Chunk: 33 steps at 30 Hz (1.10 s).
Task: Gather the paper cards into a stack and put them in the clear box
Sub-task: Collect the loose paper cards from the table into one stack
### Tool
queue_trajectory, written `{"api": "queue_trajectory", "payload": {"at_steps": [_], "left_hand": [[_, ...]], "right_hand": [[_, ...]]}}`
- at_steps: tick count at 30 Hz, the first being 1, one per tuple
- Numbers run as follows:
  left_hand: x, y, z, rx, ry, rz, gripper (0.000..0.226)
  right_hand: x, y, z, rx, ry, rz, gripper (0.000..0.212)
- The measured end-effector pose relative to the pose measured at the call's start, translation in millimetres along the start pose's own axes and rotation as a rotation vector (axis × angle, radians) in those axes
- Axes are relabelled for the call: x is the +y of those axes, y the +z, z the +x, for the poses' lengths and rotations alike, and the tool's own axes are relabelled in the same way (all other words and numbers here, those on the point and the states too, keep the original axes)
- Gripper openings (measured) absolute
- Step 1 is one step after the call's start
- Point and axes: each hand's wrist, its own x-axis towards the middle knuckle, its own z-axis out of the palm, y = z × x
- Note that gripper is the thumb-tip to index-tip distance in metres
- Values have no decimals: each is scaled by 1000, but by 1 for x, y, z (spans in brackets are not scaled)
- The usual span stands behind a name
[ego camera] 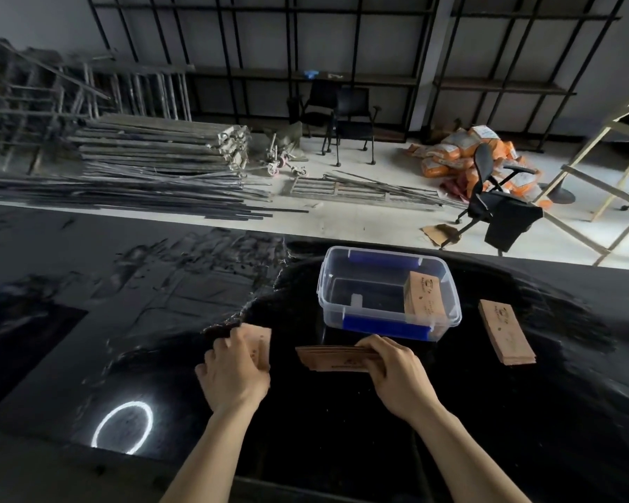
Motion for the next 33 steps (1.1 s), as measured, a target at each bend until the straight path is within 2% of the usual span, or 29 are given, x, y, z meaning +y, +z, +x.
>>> {"api": "queue_trajectory", "payload": {"at_steps": [4,7,10,16,19,21,24,26,28,31,33], "left_hand": [[5,1,5,-7,169,-399,52],[18,4,9,-68,324,-511,44],[36,8,7,-199,482,-571,44],[72,19,-8,-399,619,-499,42],[87,18,-19,-479,680,-454,40],[96,19,-24,-554,716,-332,42],[109,22,-26,-465,773,-84,39],[117,25,-30,-427,796,-80,31],[126,30,-36,-448,801,-134,27],[142,37,-48,-526,711,-365,24],[156,44,-56,-559,645,-497,18]], "right_hand": [[2,-3,-1,-17,-12,-5,22],[5,-4,-3,-23,-1,8,22],[10,-7,-5,-24,11,25,23],[16,-16,-10,-10,68,16,41],[19,-21,-15,15,58,14,34],[23,-28,-18,10,71,11,29],[30,-38,-20,19,73,0,28],[37,-44,-23,39,80,24,30],[46,-53,-26,119,143,150,38],[59,-70,-36,292,338,501,58],[69,-78,-44,314,446,720,70]]}}
